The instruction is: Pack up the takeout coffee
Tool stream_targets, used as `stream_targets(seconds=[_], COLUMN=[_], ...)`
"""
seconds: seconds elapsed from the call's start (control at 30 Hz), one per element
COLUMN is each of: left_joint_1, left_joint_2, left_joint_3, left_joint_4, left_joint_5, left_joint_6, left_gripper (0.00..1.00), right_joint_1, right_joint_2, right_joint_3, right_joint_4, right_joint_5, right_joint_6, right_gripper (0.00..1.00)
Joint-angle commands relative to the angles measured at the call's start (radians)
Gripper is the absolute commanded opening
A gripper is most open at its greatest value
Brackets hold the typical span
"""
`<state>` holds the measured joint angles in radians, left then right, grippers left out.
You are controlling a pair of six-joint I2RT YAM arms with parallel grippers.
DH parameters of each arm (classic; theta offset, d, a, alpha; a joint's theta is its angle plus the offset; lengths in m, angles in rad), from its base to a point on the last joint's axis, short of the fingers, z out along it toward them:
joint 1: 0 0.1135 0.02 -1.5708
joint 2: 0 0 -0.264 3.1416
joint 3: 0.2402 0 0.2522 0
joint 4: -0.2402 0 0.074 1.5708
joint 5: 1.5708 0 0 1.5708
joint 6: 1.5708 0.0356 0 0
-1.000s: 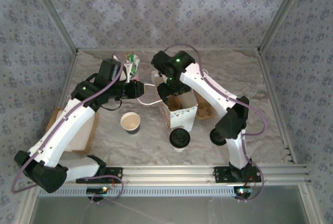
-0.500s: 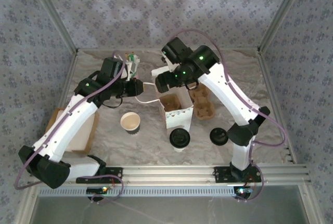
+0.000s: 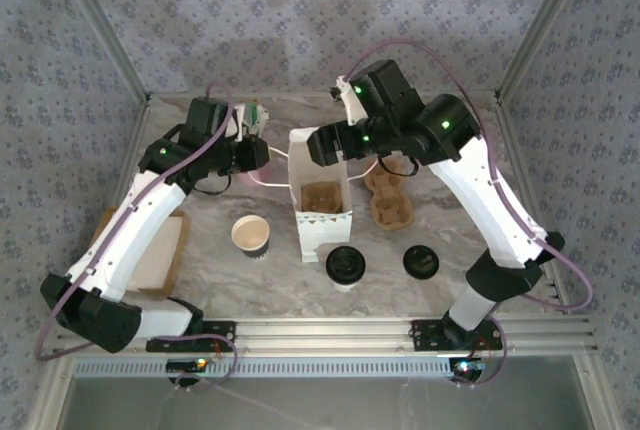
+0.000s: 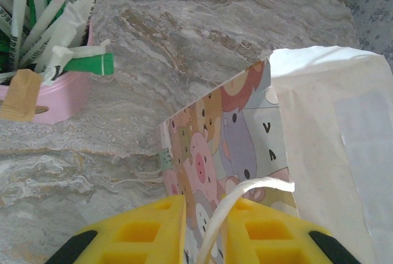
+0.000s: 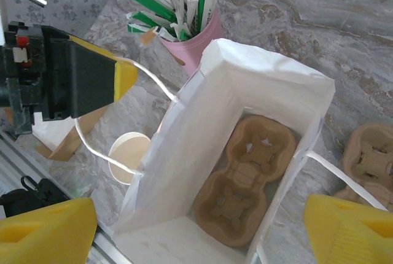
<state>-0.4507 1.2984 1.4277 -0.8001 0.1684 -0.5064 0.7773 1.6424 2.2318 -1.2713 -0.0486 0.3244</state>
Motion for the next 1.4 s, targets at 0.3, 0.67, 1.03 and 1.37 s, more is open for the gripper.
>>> stream_targets(seconds=[0.3, 0.67, 1.03, 1.37], left_joint_1=[0.042, 0.055, 0.054, 0.054], left_joint_2=[-0.077, -0.136, -0.178, -0.182], left_joint_3=[-0.004, -0.048, -0.035, -0.059], left_joint_4=[0.013, 0.019, -0.002, 0.032], left_joint_5=[-0.015, -0.031, 0.038, 0.095], left_joint_6=[-0.007, -0.043, -0.050, -0.054], left_gripper=[0.22, 0.23, 0.68, 0.70], right_joint_1=[-0.081, -0.095, -0.021, 0.102], right_joint_2=[-0.150, -0.280, -0.555, -0.594], right_joint_3=[-0.154, -0.315, -0.729, -1.013], right_joint_4=[0.070, 0.077, 0.244, 0.439], right_joint_5=[-0.022, -0.019, -0.072, -0.048], right_joint_6=[-0.001, 0.001, -0.006, 0.025], right_gripper=[0.89, 0.89, 0.84, 0.70])
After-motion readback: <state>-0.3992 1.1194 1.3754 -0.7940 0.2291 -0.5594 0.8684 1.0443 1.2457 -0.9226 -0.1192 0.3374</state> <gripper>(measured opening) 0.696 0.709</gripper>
